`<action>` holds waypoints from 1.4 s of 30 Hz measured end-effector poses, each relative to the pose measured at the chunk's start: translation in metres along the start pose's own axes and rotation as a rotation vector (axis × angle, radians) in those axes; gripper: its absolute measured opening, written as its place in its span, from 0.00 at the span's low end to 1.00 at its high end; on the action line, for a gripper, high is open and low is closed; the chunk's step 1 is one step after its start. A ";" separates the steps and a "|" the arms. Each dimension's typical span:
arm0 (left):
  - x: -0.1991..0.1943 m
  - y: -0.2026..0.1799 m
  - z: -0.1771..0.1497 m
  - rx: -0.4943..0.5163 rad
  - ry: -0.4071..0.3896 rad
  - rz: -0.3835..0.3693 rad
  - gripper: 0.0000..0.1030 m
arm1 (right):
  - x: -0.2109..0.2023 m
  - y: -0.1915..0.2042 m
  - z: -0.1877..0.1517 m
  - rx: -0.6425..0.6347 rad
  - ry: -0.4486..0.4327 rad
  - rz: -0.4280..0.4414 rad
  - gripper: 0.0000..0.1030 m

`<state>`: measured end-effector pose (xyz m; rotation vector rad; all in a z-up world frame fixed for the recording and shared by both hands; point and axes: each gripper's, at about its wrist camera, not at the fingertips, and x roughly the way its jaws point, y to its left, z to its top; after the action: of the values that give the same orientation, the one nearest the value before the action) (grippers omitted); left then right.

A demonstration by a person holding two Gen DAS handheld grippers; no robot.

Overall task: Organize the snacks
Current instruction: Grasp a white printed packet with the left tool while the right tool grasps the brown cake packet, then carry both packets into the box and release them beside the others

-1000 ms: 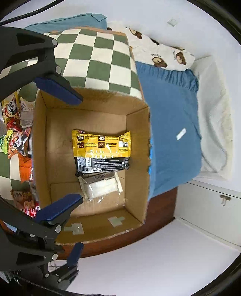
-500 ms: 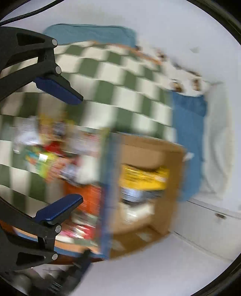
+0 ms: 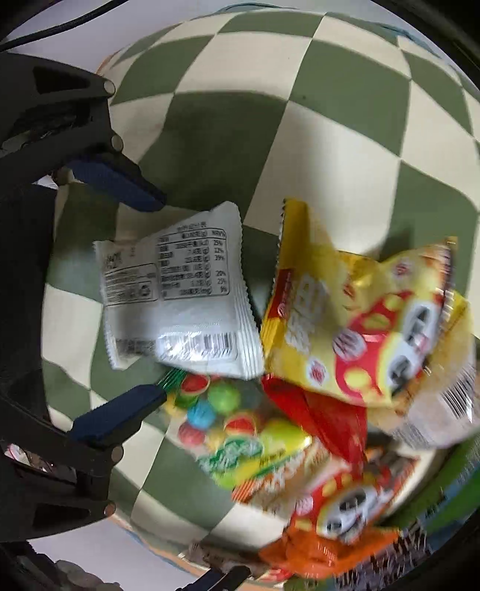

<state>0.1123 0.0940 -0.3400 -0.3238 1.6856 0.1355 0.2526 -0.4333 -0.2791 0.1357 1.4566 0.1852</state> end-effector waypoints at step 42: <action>-0.133 -0.124 -0.001 0.355 -0.380 -0.033 0.53 | -0.049 0.038 -0.052 -0.082 0.005 0.158 0.36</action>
<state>0.1620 -0.0064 -0.1968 -0.0522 1.2961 -0.1211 0.1943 -0.4074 -0.2292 0.1834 1.4411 0.3740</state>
